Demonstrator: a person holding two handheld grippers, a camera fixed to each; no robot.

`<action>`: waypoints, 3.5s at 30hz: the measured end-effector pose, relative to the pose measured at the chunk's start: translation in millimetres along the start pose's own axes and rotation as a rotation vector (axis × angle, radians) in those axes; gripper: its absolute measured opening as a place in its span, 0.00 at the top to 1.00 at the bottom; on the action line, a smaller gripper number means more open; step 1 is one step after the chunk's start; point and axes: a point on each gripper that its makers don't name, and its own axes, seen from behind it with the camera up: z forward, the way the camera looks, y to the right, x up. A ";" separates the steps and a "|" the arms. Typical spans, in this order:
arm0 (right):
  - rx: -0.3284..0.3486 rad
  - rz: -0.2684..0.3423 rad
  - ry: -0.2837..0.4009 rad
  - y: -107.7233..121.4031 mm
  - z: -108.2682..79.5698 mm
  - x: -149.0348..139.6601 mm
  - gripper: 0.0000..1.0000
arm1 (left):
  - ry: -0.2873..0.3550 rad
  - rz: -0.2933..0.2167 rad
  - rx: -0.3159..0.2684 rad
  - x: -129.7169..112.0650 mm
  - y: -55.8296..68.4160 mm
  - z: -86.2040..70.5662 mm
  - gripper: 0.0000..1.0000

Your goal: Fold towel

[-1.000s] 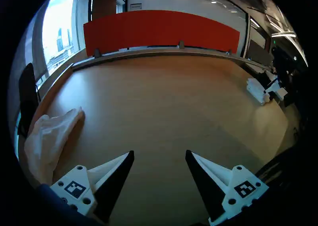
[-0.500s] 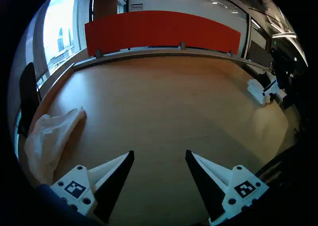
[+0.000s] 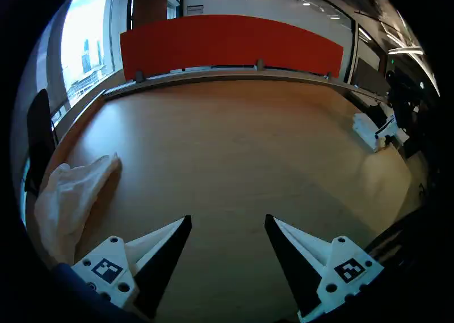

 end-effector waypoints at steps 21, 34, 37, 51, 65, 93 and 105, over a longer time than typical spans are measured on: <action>0.036 -0.007 -0.003 -6.7 -5.3 -2.0 0.92 | 0.000 0.002 0.000 -1.2 -1.5 -1.5 0.04; 0.052 -0.008 0.000 -13.7 -6.5 -2.9 0.84 | -0.002 0.000 0.002 -2.4 -2.0 -1.5 0.04; 0.066 -0.009 0.007 -18.3 -7.5 -2.0 0.66 | -0.002 -0.003 0.003 -3.0 -2.3 -1.3 0.04; 0.038 0.036 0.043 -16.2 -13.4 1.3 0.03 | 0.003 -0.019 0.008 -1.9 -4.8 -2.5 0.04; 0.007 0.130 0.070 -13.9 -19.7 5.0 0.02 | 0.009 -0.036 0.018 -1.6 -7.5 -4.5 0.04; -0.152 0.337 0.334 -4.9 -44.4 35.0 0.02 | 0.002 -0.047 0.025 0.1 -8.7 -5.0 0.04; -0.187 0.320 0.493 -5.4 -63.7 67.5 0.02 | 0.001 -0.042 0.022 1.2 -10.5 -6.3 0.04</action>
